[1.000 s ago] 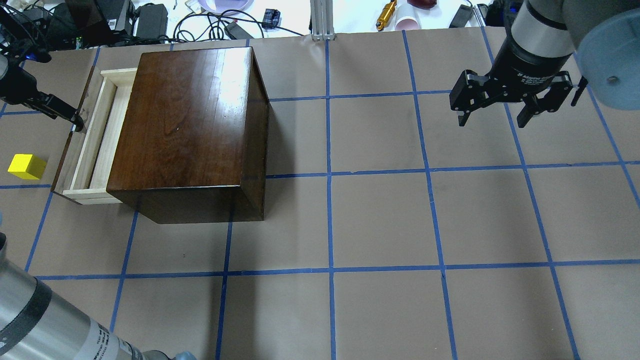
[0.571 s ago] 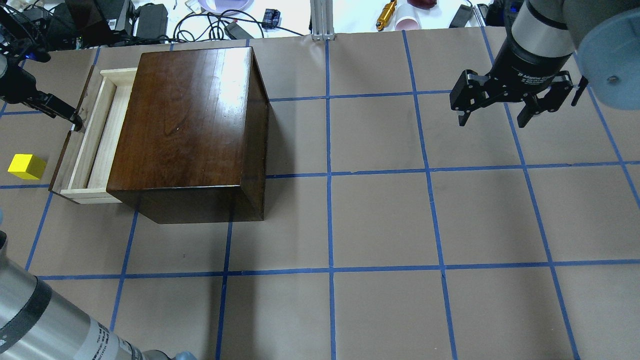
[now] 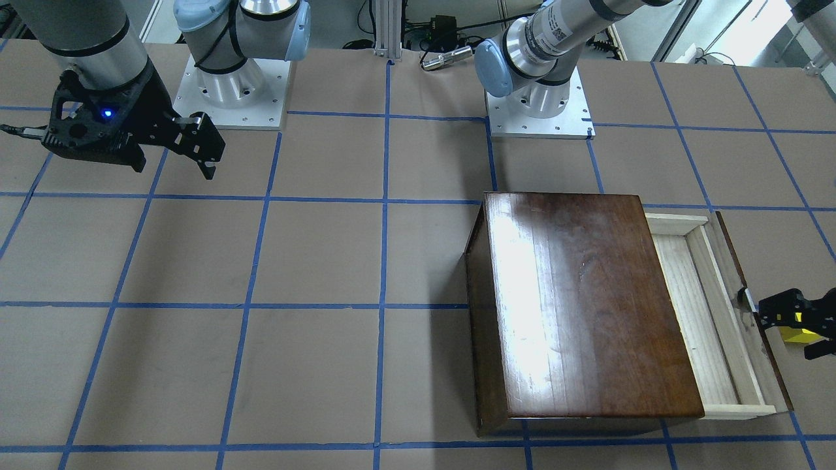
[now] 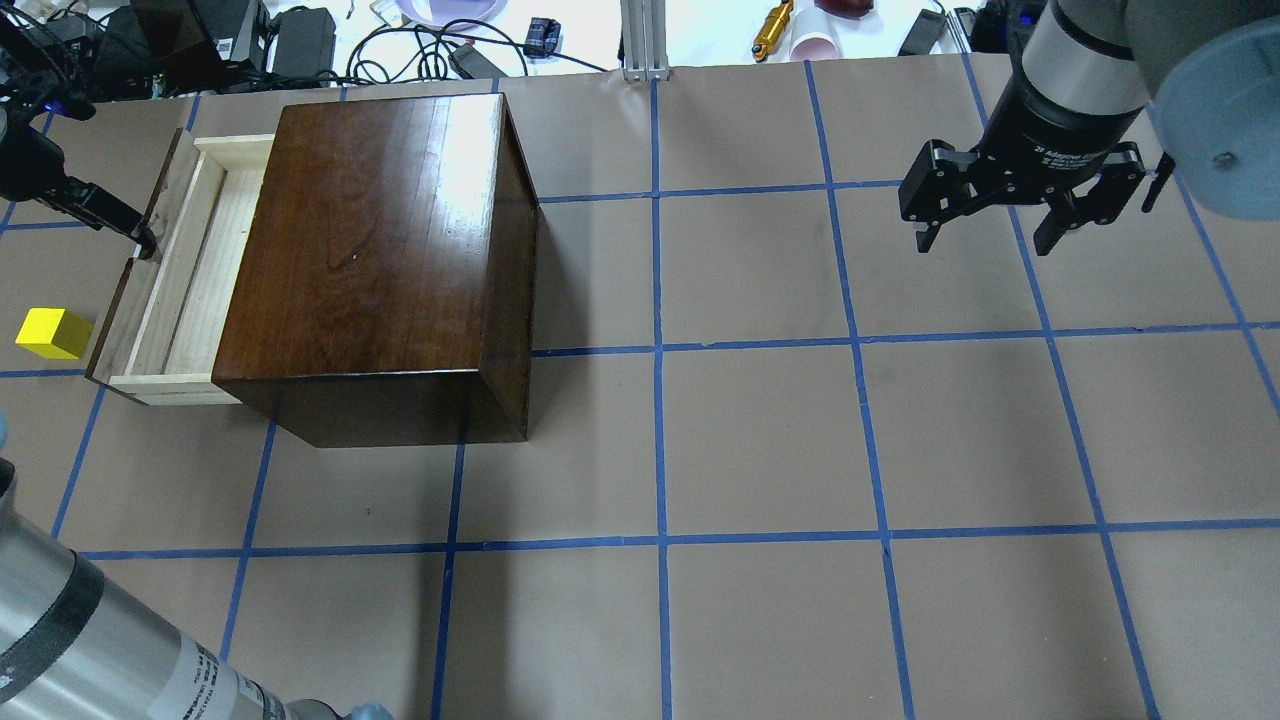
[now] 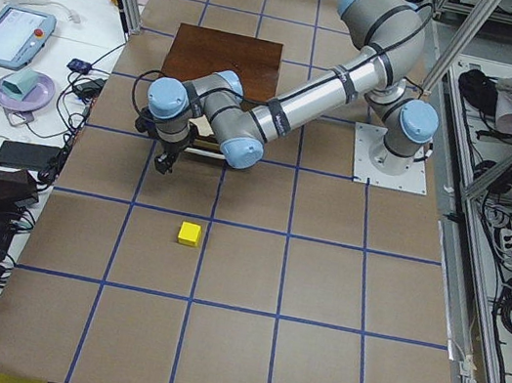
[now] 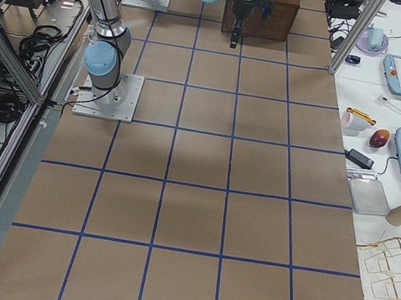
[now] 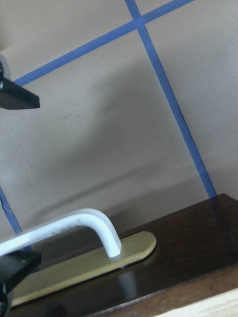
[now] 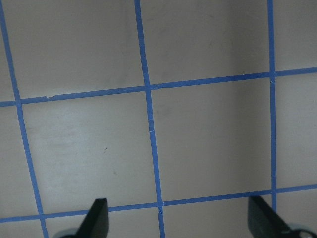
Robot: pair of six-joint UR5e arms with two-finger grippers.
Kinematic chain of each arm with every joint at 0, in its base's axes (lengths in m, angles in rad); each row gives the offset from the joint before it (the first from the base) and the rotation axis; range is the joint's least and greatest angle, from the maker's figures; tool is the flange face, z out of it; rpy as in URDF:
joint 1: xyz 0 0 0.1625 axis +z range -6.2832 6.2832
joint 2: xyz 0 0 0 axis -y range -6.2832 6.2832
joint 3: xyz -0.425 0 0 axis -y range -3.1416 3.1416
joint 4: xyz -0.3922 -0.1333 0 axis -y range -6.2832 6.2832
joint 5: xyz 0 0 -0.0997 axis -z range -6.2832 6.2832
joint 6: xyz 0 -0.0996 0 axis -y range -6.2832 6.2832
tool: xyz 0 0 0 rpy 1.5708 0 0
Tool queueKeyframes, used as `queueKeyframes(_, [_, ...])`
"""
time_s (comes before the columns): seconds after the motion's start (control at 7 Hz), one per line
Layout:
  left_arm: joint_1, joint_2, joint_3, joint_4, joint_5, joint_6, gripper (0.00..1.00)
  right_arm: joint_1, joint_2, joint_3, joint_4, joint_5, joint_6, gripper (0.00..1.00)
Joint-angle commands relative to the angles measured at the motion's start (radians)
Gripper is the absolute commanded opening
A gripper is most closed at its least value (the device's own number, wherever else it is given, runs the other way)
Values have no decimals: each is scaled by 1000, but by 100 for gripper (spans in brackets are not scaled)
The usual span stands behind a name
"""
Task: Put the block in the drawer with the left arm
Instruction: 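Release the handle and lower the left gripper over the yellow cube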
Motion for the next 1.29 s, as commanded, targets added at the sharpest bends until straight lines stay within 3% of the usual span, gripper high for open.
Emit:
queueKeyframes(0.0, [0, 9, 0, -3, 1, 4, 100, 0, 0, 0, 0, 0, 0, 100])
queueKeyframes(0.57, [72, 52, 2, -74, 0, -6, 100, 0, 0, 0, 0, 0, 0, 100])
queueKeyframes(1.0, [118, 0, 68, -7, 33, -163, 100, -1, 0, 0, 0, 0, 0, 100])
queueKeyframes(1.14, [120, -28, 69, 30, 90, -184, 100, 0, 0, 1, 0, 0, 0, 100])
